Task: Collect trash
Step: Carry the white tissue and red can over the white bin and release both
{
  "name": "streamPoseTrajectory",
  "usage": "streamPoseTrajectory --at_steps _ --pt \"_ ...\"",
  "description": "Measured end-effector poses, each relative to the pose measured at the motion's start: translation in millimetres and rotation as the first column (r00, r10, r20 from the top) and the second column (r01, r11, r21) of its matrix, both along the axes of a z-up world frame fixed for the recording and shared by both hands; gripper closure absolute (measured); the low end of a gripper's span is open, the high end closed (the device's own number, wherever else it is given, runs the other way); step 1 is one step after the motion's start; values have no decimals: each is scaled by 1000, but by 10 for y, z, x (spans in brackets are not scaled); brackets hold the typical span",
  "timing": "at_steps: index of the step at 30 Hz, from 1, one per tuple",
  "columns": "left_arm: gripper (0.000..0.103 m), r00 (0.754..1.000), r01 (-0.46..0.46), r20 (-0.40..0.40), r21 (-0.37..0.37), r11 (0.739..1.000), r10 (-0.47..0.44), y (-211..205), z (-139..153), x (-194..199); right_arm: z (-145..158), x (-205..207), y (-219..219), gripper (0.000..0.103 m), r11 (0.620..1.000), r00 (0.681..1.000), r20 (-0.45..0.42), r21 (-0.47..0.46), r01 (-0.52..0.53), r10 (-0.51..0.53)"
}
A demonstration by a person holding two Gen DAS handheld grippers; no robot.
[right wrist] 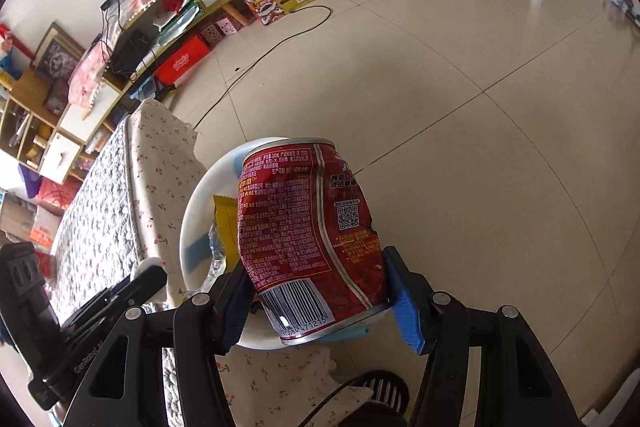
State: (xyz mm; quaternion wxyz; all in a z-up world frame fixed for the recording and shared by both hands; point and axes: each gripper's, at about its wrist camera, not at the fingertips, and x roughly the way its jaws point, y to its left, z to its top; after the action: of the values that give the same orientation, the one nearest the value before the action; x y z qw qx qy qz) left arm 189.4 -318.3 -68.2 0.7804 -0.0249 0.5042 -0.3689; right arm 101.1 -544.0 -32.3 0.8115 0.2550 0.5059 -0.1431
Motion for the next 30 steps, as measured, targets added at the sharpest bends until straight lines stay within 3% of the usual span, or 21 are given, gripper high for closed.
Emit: streamPoseTrajectory --at_steps 1,4,5,10,19,23,30 --pt "70 1000 3 6 -3 1000 -3 -1 -8 21 -5 5 -3 41 1000 1000 -1 0 1 -1" --pt "32 999 -39 9 -2 999 39 68 2 36 -9 13 9 41 1000 1000 -2 0 -1 1" --pt "29 998 -55 19 -7 998 55 121 28 32 -9 20 20 41 1000 1000 -2 1 -4 4" --pt "27 991 -126 47 56 990 123 454 90 -3 -21 107 131 41 999 999 -6 4 -34 34" --pt "3 952 -281 186 207 937 244 1416 155 -320 -86 406 496 40 993 995 10 68 -101 100" --pt "1 935 -328 214 224 918 282 1821 209 -453 -50 480 595 21 994 995 49 74 -86 82" --pt "1 902 -407 262 253 878 343 2354 336 -675 -10 384 737 21 995 997 40 68 -71 69"
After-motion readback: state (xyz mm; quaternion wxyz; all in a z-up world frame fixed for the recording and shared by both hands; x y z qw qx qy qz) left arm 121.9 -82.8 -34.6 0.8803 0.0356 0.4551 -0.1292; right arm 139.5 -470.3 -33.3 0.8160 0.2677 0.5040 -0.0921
